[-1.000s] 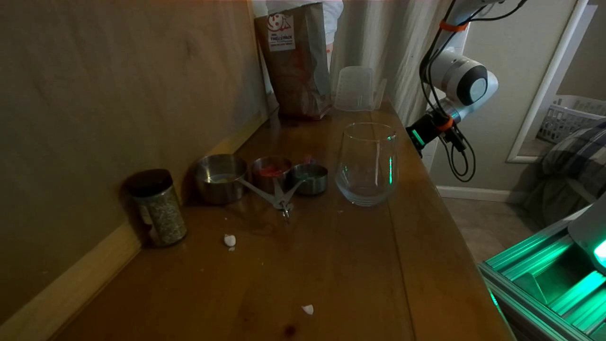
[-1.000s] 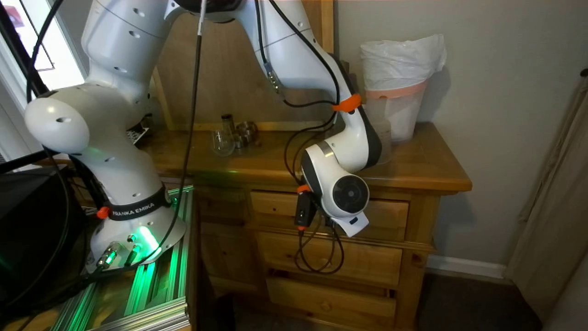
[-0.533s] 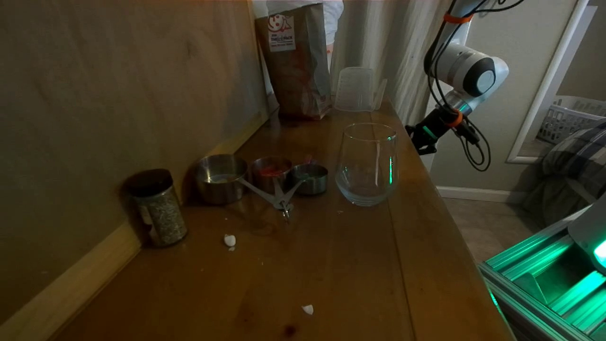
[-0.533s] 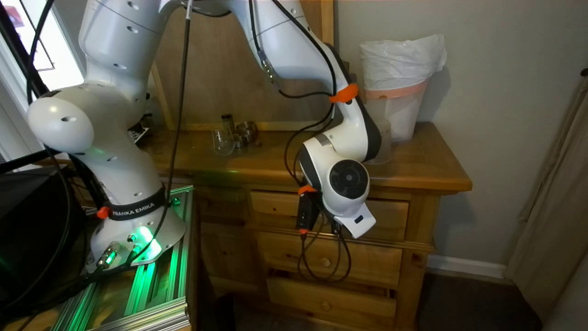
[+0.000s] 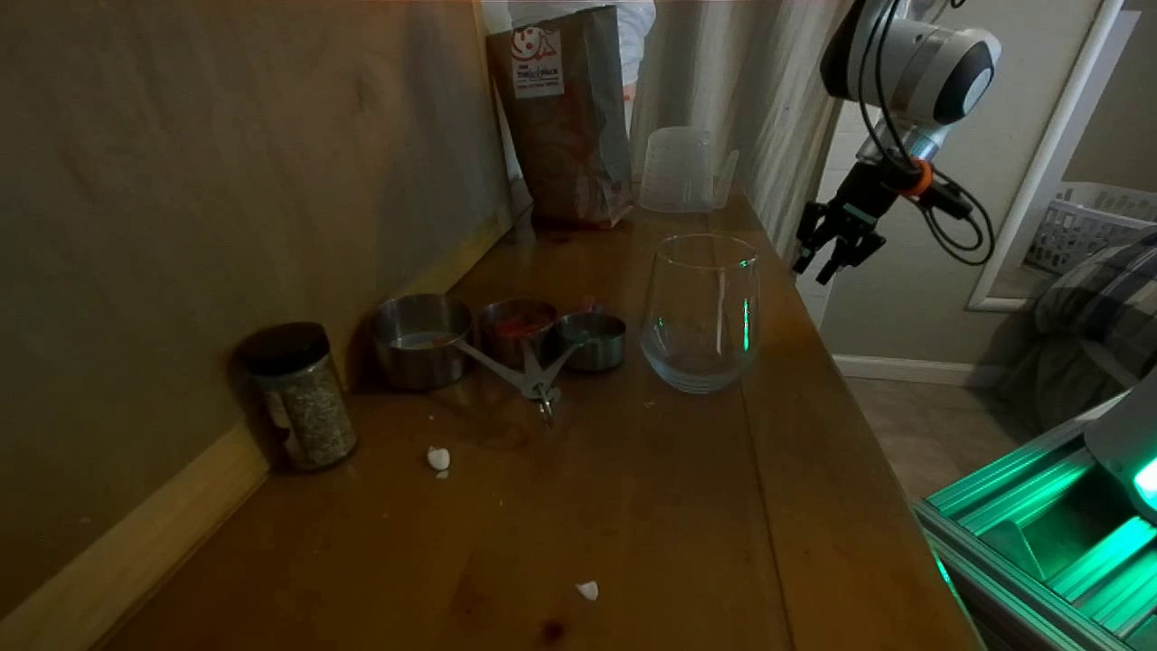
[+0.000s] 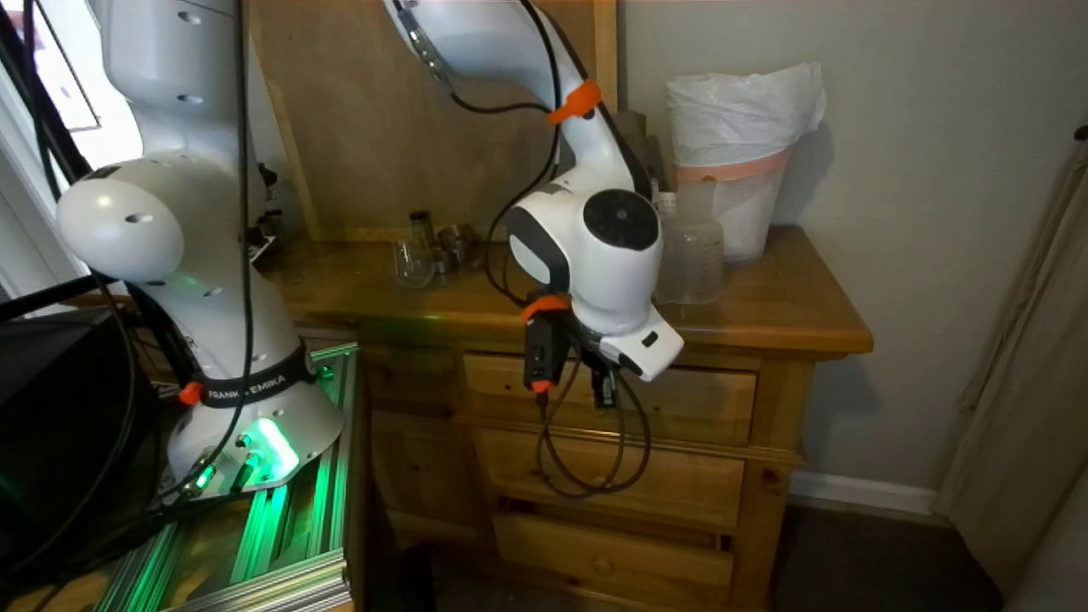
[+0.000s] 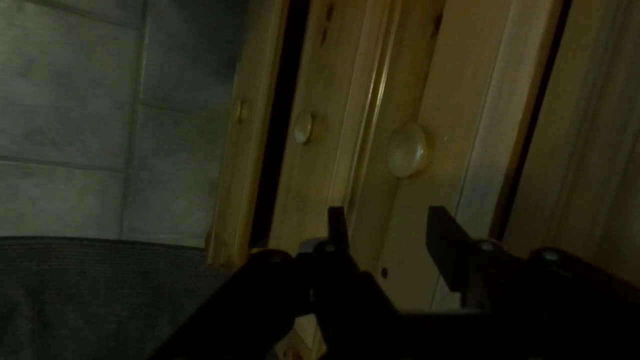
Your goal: Move the towel to the top drawer on the right, then close the drawer
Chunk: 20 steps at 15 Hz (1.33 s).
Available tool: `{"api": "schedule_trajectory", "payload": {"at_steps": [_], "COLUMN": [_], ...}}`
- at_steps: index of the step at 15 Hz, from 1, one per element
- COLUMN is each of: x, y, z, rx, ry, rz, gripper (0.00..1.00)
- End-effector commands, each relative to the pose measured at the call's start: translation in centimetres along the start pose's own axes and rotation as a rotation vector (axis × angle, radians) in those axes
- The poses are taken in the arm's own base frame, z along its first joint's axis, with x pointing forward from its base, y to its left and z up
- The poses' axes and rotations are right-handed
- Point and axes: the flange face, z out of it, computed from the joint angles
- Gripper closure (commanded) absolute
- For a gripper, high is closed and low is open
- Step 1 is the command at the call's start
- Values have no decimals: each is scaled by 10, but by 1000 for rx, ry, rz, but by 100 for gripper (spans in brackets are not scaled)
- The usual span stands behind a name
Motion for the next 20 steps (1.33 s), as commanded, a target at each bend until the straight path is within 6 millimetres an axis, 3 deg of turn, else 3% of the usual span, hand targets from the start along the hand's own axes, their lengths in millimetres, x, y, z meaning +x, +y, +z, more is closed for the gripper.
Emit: {"api": "schedule_trajectory", "payload": {"at_steps": [1,3,5,11,16,17,20], "x": [-31,-39,-44,-61,-76,-64,-69], "y": [-29,-46,-63,-118,-157,-144,-156], "z": [-40,-58,-74,-121,-145,-136,-143], "rx": [-121,-169,-196,-251,-236,-229,-222], "ry": [-3,-3,-9,-18,-44,-41,-38], "rz": [-76,-122,-161,-267,-341,-323,-345], "gripper": [21,7,0,0,0,0,0]}}
